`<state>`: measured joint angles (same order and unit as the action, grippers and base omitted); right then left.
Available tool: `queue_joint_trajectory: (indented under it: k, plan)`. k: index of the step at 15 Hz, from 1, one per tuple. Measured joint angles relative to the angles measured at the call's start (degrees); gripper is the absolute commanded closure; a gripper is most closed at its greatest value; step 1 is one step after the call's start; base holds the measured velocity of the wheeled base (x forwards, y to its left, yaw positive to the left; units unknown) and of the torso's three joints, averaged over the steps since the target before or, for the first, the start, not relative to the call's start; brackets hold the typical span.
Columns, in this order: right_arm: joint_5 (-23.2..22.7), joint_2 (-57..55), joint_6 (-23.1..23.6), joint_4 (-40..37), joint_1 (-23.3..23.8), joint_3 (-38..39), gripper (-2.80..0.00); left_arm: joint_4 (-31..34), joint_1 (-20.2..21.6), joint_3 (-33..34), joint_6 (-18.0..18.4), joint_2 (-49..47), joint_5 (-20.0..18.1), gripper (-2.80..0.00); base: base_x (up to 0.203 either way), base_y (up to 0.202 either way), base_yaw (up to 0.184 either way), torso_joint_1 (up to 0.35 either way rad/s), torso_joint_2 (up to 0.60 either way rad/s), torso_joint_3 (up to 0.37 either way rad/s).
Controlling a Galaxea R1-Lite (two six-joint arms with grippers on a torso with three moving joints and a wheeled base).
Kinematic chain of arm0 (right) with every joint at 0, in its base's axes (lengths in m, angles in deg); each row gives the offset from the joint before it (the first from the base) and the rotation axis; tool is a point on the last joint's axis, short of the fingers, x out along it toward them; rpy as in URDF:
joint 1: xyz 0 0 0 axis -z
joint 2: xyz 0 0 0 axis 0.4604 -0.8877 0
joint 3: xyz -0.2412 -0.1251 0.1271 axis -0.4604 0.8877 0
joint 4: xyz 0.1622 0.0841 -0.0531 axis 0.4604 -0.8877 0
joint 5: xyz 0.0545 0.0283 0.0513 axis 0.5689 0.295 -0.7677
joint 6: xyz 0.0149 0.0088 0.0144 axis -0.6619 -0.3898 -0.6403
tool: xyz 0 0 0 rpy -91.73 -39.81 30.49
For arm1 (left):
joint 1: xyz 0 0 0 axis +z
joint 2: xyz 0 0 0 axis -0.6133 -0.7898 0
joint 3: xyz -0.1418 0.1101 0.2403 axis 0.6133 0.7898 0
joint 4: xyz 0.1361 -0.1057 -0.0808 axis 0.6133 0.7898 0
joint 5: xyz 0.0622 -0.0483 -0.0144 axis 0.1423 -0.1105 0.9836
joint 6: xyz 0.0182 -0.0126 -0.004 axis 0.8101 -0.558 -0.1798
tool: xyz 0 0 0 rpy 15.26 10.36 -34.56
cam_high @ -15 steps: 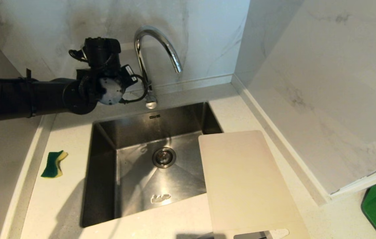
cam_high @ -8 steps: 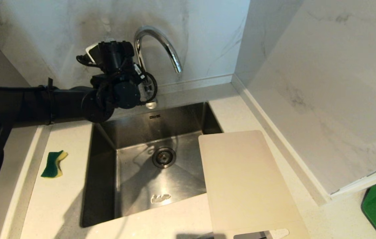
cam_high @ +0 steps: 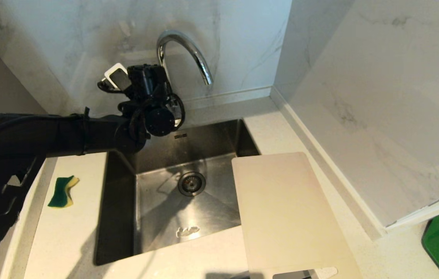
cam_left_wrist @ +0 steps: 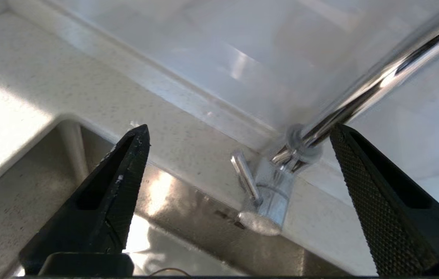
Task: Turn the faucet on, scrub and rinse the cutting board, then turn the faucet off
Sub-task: Turn on the tap
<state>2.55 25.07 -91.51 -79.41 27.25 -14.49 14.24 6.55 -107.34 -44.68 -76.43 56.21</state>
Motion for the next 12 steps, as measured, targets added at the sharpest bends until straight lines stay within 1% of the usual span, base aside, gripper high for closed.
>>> queue_joint_trajectory:
  k: [4,6,7,12]
  plan:
    - [-0.05,0.00,0.00,0.00,0.00,0.00,0.00,-0.26,0.22,-0.15,-0.61,-1.88,0.49,-2.80,0.000,0.000,0.000,0.000,0.00,0.000]
    - [-0.02,0.00,0.00,0.00,0.00,0.00,0.00,0.20,0.28,-0.64,-0.56,-2.24,-0.66,-2.80,0.000,0.000,0.000,0.000,0.00,0.000]
    - [-0.02,0.00,-0.02,0.00,0.00,0.00,0.00,1.06,0.28,-0.77,-0.54,-2.42,-1.43,-2.80,0.000,0.000,0.000,0.000,0.00,0.000]
    - [-0.02,0.00,0.00,0.00,0.00,0.00,0.00,5.63,1.00,-0.96,-0.58,-2.67,-1.57,-2.80,0.000,0.000,0.000,0.000,0.00,0.000]
